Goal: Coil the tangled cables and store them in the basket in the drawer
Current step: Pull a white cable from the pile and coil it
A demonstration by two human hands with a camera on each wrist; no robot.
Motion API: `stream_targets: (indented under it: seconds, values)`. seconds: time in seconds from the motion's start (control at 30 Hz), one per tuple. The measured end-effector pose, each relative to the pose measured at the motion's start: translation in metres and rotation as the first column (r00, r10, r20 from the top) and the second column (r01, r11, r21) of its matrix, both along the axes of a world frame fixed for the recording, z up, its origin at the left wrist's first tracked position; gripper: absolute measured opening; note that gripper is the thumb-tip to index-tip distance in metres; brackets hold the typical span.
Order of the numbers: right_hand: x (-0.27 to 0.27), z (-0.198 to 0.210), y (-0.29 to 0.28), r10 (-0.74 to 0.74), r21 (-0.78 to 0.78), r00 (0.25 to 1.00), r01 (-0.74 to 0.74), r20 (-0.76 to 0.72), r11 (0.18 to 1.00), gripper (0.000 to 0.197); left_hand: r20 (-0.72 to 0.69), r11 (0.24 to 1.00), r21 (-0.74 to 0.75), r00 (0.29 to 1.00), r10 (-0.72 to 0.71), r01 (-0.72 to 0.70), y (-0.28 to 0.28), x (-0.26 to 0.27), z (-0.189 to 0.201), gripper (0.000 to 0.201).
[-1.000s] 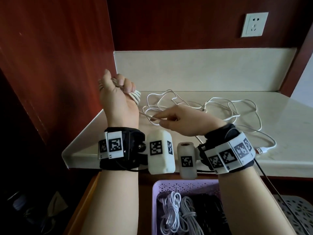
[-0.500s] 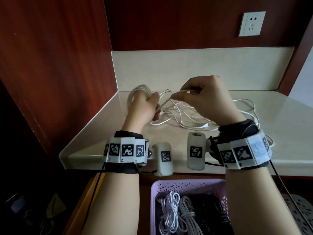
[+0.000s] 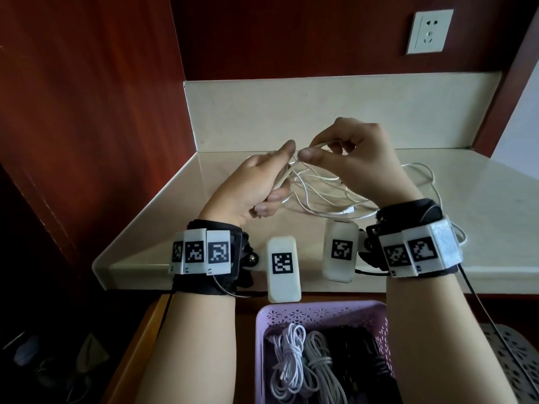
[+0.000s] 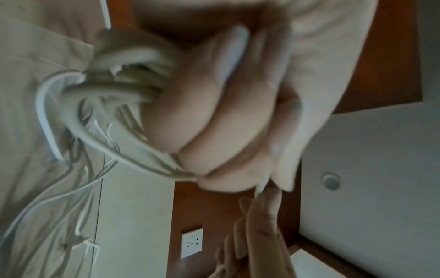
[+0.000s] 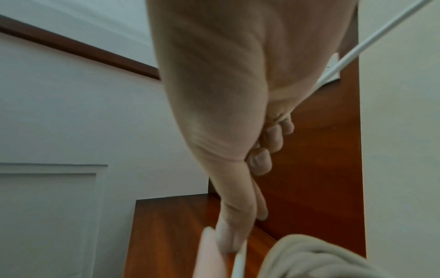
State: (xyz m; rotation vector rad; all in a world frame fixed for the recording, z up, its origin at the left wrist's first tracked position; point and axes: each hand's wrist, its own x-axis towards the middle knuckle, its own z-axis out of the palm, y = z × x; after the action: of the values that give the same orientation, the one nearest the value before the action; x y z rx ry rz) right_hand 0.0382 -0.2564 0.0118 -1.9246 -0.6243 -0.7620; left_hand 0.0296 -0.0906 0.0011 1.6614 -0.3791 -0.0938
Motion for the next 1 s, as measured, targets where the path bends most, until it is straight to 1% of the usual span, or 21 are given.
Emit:
stream_targets:
  seconds: [0.07, 0.13, 0.17, 0.23, 0.27, 0.33, 0.4, 0.43, 0.5, 0.57, 0.7, 0.8, 0.87, 0.9, 0.93, 0.97, 1.0]
  values:
    - [-0.002, -0.001, 0.0, 0.043, 0.006, 0.999, -0.043, -0.022, 0.999, 0.019, -0.027, 0.99, 0.015, 0.99, -0.141, 0.142, 0.003, -0.004, 0.001, 0.049]
    - [-0.001, -0.001, 0.001, 0.133, 0.033, 0.988, -0.131, -0.081, 0.991, 0.021, -0.056, 0.968, 0.027, 0.967, -0.249, 0.25, 0.007, -0.009, -0.001, 0.047]
    - [0.0, -0.002, 0.001, 0.191, 0.05, 0.975, -0.187, -0.115, 0.981, 0.023, -0.066, 0.958, 0.031, 0.957, -0.283, 0.285, 0.01, -0.011, -0.001, 0.042]
    - [0.003, -0.004, 0.001, 0.289, 0.054, 0.941, -0.284, -0.178, 0.957, 0.025, -0.095, 0.946, 0.02, 0.943, -0.32, 0.323, 0.016, -0.011, -0.004, 0.039]
    - [0.004, -0.005, 0.001, 0.317, 0.032, 0.925, -0.318, -0.209, 0.948, 0.024, -0.124, 0.941, -0.016, 0.933, -0.338, 0.338, 0.019, -0.01, -0.005, 0.037]
    - [0.004, -0.008, -0.001, 0.366, -0.01, 0.887, -0.385, -0.282, 0.923, 0.023, -0.211, 0.914, -0.158, 0.891, -0.401, 0.374, 0.025, -0.008, -0.004, 0.029]
    - [0.003, -0.01, -0.003, 0.425, -0.008, 0.842, -0.453, -0.332, 0.892, 0.027, -0.281, 0.848, -0.311, 0.811, -0.513, 0.429, 0.029, -0.005, -0.003, 0.027]
    - [0.002, -0.01, -0.003, 0.438, -0.006, 0.829, -0.47, -0.348, 0.883, 0.026, -0.294, 0.816, -0.359, 0.775, -0.56, 0.453, 0.03, -0.004, -0.004, 0.028]
    - [0.002, -0.01, -0.001, 0.441, -0.026, 0.812, -0.487, -0.382, 0.873, 0.024, -0.306, 0.782, -0.396, 0.734, -0.607, 0.482, 0.031, -0.003, -0.004, 0.033]
    - [0.002, -0.009, -0.001, 0.425, -0.05, 0.807, -0.486, -0.41, 0.873, 0.025, -0.306, 0.773, -0.385, 0.721, -0.622, 0.504, 0.031, -0.003, -0.003, 0.034]
    - [-0.002, -0.006, -0.005, 0.386, -0.113, 0.81, -0.477, -0.441, 0.872, 0.041, -0.263, 0.811, -0.281, 0.771, -0.579, 0.513, 0.029, -0.004, -0.003, 0.043]
    - [-0.001, -0.005, -0.007, 0.374, -0.106, 0.838, -0.447, -0.397, 0.888, 0.042, -0.204, 0.794, -0.283, 0.775, -0.598, 0.538, 0.027, -0.003, -0.004, 0.048]
    - [-0.001, -0.005, -0.007, 0.355, -0.108, 0.854, -0.422, -0.381, 0.9, 0.036, -0.139, 0.827, -0.198, 0.819, -0.556, 0.527, 0.022, -0.004, -0.004, 0.058]
    - [-0.002, -0.005, -0.008, 0.345, -0.115, 0.855, -0.416, -0.386, 0.902, 0.028, -0.103, 0.861, -0.131, 0.857, -0.506, 0.492, 0.018, -0.005, -0.002, 0.068]
    - [-0.002, -0.004, -0.01, 0.337, -0.124, 0.856, -0.412, -0.393, 0.903, 0.016, -0.066, 0.896, -0.071, 0.895, -0.442, 0.438, 0.015, -0.006, -0.001, 0.078]
    - [-0.004, -0.002, -0.013, 0.327, -0.147, 0.86, -0.41, -0.392, 0.9, 0.009, -0.025, 0.932, -0.01, 0.931, -0.363, 0.363, 0.014, -0.006, 0.001, 0.088]
    - [-0.005, 0.0, -0.015, 0.312, -0.172, 0.869, -0.399, -0.384, 0.901, 0.011, 0.009, 0.952, 0.063, 0.954, -0.299, 0.298, 0.011, -0.007, 0.003, 0.094]
